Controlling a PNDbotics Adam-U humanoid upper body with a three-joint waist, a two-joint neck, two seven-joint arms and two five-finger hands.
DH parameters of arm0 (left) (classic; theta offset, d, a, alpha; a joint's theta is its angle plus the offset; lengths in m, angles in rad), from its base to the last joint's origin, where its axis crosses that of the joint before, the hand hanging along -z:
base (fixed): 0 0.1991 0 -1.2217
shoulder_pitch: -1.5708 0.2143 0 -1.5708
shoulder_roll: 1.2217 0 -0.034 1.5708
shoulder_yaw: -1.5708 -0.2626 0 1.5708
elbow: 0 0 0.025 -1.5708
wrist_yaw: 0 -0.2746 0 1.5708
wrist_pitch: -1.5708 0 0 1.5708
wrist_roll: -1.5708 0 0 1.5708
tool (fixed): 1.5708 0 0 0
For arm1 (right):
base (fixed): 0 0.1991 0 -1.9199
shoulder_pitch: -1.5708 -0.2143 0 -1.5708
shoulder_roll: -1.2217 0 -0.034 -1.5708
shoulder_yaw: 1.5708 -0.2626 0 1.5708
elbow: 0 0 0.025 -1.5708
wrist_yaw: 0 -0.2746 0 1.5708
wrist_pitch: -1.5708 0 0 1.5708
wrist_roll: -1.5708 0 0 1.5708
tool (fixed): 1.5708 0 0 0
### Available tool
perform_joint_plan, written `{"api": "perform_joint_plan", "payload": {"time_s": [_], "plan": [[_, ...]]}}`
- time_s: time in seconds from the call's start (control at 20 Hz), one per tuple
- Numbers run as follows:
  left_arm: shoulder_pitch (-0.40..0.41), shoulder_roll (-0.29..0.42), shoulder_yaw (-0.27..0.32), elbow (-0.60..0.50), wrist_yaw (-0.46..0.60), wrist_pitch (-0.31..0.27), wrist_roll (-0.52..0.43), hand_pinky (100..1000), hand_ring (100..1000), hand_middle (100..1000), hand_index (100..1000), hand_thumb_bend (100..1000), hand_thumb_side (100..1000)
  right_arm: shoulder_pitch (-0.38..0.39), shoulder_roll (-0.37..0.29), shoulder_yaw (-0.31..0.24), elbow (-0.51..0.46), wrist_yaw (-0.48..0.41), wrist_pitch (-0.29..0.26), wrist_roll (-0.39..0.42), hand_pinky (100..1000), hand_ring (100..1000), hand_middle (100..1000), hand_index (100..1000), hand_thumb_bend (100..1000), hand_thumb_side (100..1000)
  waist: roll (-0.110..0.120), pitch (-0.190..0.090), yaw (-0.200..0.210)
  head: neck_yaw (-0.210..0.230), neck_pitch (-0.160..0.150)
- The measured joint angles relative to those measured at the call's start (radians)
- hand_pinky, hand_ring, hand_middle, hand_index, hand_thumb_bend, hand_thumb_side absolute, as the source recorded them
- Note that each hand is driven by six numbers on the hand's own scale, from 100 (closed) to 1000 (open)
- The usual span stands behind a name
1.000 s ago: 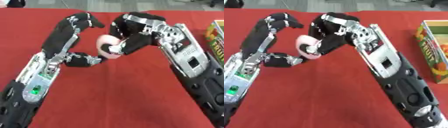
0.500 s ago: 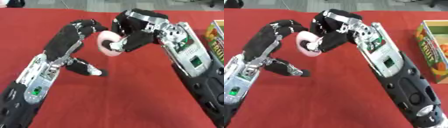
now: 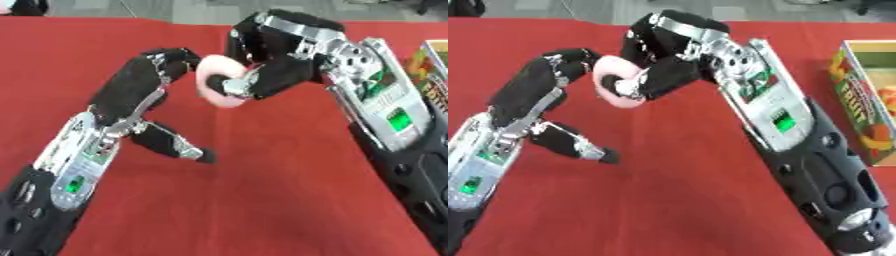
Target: Pick up the objects with one hand, pass them to the other hand, and then place them into the box on the other side of the table.
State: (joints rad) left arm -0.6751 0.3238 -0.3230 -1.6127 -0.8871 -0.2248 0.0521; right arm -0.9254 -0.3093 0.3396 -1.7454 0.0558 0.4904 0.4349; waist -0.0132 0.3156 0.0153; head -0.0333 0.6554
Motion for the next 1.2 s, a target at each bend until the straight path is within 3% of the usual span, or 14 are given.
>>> {"api": "perform_joint_plan", "payload": {"time_s": [0.25,0.9,0.95,1.0,1.2], "plan": [[0.03,0.012,0.012,0.017,0.039,0.061,0.024,734,627,636,784,856,463,-0.003,-0.056,-0.055,-0.032,-0.031,0.011,-0.055,661,574,305,415,333,100,0.0,0.0,-0.01,-0.017,0.002],[0.127,0.122,0.094,-0.01,0.117,0.172,0.046,734,623,633,781,825,484,0.08,-0.242,-0.21,-0.037,-0.112,0.01,-0.241,664,576,307,419,334,100,0.0,0.0,-0.017,-0.103,0.01],[0.134,0.129,0.101,-0.015,0.121,0.179,0.05,733,623,633,779,821,485,0.089,-0.254,-0.219,-0.034,-0.115,0.009,-0.252,664,575,309,419,274,100,0.0,0.0,-0.017,-0.11,0.01],[0.141,0.135,0.109,-0.02,0.125,0.185,0.053,733,621,632,776,814,485,0.1,-0.265,-0.228,-0.031,-0.119,0.008,-0.262,664,575,307,419,335,100,0.0,0.0,-0.017,-0.117,0.009],[0.17,0.155,0.141,-0.035,0.151,0.209,0.073,732,617,628,776,809,483,0.147,-0.303,-0.265,-0.007,-0.129,0.008,-0.308,663,576,307,420,335,100,0.0,0.0,-0.017,-0.143,0.004]]}}
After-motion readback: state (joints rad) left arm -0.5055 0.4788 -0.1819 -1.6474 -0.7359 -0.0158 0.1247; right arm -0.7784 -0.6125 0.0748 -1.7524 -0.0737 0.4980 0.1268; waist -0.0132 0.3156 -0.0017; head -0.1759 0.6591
